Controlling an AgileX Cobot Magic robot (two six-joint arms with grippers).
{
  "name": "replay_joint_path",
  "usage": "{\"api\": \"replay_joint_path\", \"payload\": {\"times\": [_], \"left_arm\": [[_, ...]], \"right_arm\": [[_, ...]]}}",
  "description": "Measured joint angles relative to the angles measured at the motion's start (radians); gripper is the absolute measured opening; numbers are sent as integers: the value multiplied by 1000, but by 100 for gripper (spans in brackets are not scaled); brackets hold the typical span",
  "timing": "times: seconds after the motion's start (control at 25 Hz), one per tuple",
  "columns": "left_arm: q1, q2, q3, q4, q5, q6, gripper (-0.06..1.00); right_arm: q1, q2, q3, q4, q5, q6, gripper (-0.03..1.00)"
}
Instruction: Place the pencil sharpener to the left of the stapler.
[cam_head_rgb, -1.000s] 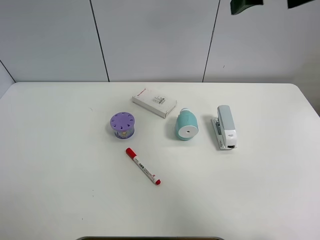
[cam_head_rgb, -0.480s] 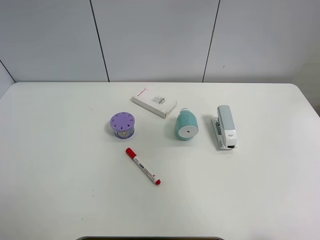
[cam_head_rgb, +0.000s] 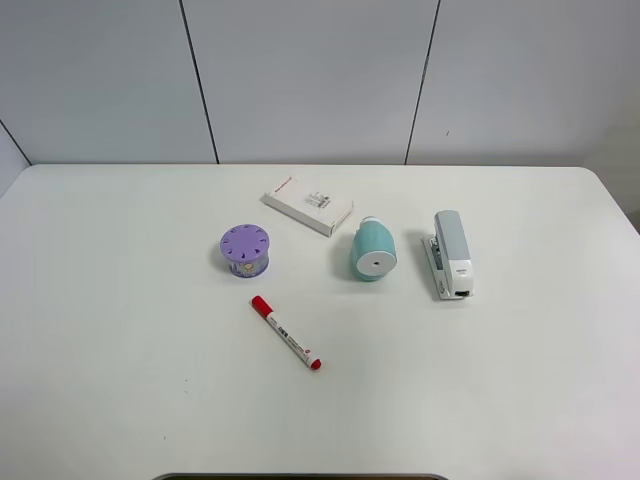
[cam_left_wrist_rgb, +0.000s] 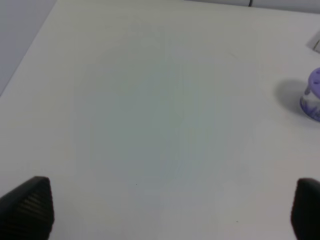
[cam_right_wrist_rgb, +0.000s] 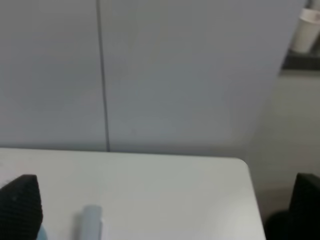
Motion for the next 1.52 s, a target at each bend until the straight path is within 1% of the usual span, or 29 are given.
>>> {"api": "replay_joint_path", "payload": {"times": [0.2, 0.4, 0.56, 0.76, 1.0, 1.12, 1.32, 1.52], "left_arm": [[0, 0, 0, 0, 0, 0, 95], [0, 0, 0, 0, 0, 0, 95], [0, 0, 0, 0, 0, 0, 95], [0, 0, 0, 0, 0, 0, 95], [0, 0, 0, 0, 0, 0, 95], [0, 0, 0, 0, 0, 0, 95], [0, 0, 0, 0, 0, 0, 95], [0, 0, 0, 0, 0, 0, 95]], "right_arm": [[-99, -146, 217, 9, 4, -16, 99], [-177, -295, 457, 66, 4, -16, 99], [-226, -395, 599, 110, -4, -16, 99], [-270, -500, 717, 151, -29, -16, 99], [-279, -625, 858, 184, -49, -16, 99], [-280, -663, 899, 195, -50, -16, 99], [-280, -664, 945, 201, -56, -16, 99], [-280, -664, 959, 211, -107, -17, 99]]}}
